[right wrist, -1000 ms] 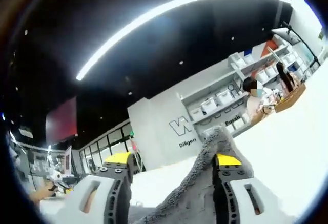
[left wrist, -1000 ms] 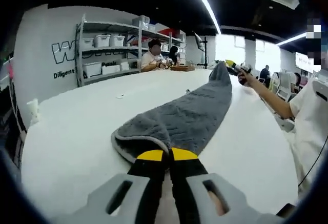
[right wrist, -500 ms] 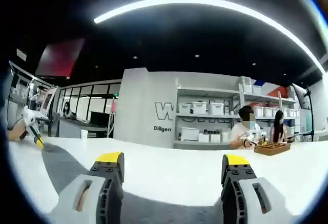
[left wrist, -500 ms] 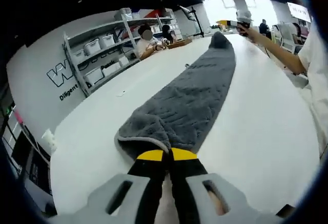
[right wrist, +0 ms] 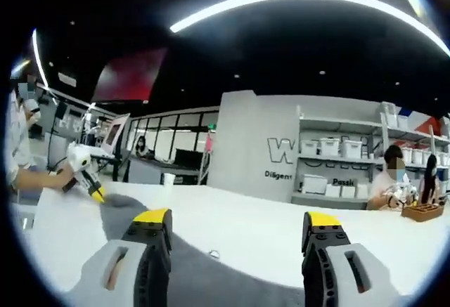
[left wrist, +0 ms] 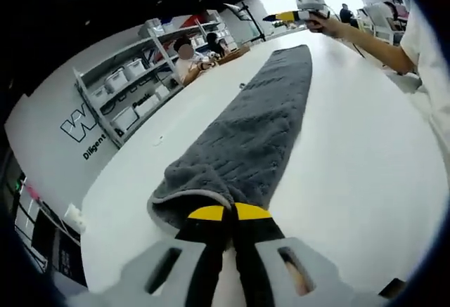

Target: Open the folded towel by lifting each exposed corner and separating the folded layers until the towel lies flat within the target outline without major curled edges

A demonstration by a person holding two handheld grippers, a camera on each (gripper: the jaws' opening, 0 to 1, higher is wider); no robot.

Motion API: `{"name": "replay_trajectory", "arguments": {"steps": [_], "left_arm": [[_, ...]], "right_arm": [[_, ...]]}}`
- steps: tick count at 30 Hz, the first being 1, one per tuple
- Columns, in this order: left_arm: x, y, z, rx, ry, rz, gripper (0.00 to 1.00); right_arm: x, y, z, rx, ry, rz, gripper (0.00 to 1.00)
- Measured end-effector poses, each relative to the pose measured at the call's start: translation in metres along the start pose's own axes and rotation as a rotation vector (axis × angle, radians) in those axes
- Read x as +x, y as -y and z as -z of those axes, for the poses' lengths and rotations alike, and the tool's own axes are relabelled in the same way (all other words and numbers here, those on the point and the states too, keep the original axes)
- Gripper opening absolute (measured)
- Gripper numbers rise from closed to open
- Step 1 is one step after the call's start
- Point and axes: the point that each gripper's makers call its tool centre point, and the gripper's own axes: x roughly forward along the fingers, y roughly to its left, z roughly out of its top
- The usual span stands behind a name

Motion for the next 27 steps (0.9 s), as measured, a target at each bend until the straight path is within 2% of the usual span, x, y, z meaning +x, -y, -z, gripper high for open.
{"name": "replay_trajectory", "arguments": {"steps": [1,3,4,5,6,7,8,10,11,12,13,14,17,18,20,22,23,25,27], "left_arm": [[0.000,0.000,-0.001,-0.001,0.003,0.002,0.02],[0.000,0.002,-0.001,0.006,0.000,0.002,0.02],[0.000,0.002,-0.001,0.007,0.001,0.003,0.02],[0.000,0.002,-0.002,0.007,0.005,0.005,0.02],[0.000,0.002,-0.002,0.004,0.007,0.007,0.02],[0.000,0.002,-0.002,0.002,0.008,0.009,0.03],[-0.001,0.002,-0.002,0.000,0.009,0.012,0.03],[-0.001,0.003,-0.003,0.013,0.010,0.013,0.03],[-0.002,0.005,-0.004,0.023,0.009,0.015,0.03],[-0.001,0.006,-0.005,0.034,0.009,0.017,0.03],[0.000,0.008,-0.005,0.046,0.008,0.023,0.03],[0.001,0.011,-0.005,0.057,0.003,0.030,0.03],[0.003,0.011,-0.005,0.076,-0.003,0.029,0.03],[0.003,0.011,-0.005,0.073,-0.001,0.031,0.03],[0.002,0.011,-0.005,0.071,-0.001,0.030,0.03],[0.002,0.011,-0.005,0.078,-0.004,0.029,0.03],[0.002,0.011,-0.005,0.089,-0.007,0.028,0.03],[0.003,0.012,-0.005,0.103,-0.015,0.026,0.03],[0.003,0.012,-0.005,0.108,-0.016,0.026,0.03]], "right_arm": [[0.005,-0.013,0.002,-0.016,-0.018,-0.047,0.69],[0.013,-0.030,0.005,-0.042,-0.040,-0.085,0.67],[0.016,-0.037,0.011,-0.094,-0.100,-0.103,0.64],[0.018,-0.047,0.019,-0.196,-0.180,-0.117,0.63],[0.021,-0.053,0.018,-0.280,-0.195,-0.122,0.63],[0.025,-0.065,0.013,-0.361,-0.192,-0.128,0.64],[0.027,-0.073,0.011,-0.377,-0.185,-0.138,0.65],[0.031,-0.096,0.004,-0.359,-0.155,-0.209,0.63],[0.034,-0.114,0.001,-0.339,-0.140,-0.280,0.59],[0.035,-0.124,0.001,-0.333,-0.142,-0.317,0.55],[0.039,-0.133,-0.001,-0.359,-0.135,-0.341,0.51],[0.043,-0.138,-0.003,-0.392,-0.125,-0.350,0.49],[0.064,-0.129,-0.004,-0.584,-0.145,-0.245,0.50],[0.069,-0.132,-0.003,-0.599,-0.153,-0.255,0.49],[0.079,-0.145,-0.006,-0.569,-0.157,-0.288,0.42],[0.085,-0.150,-0.005,-0.618,-0.202,-0.279,0.37],[0.091,-0.155,-0.009,-0.688,-0.202,-0.269,0.38],[0.100,-0.164,-0.015,-0.770,-0.174,-0.272,0.42],[0.108,-0.175,-0.016,-0.753,-0.183,-0.284,0.44]]}}
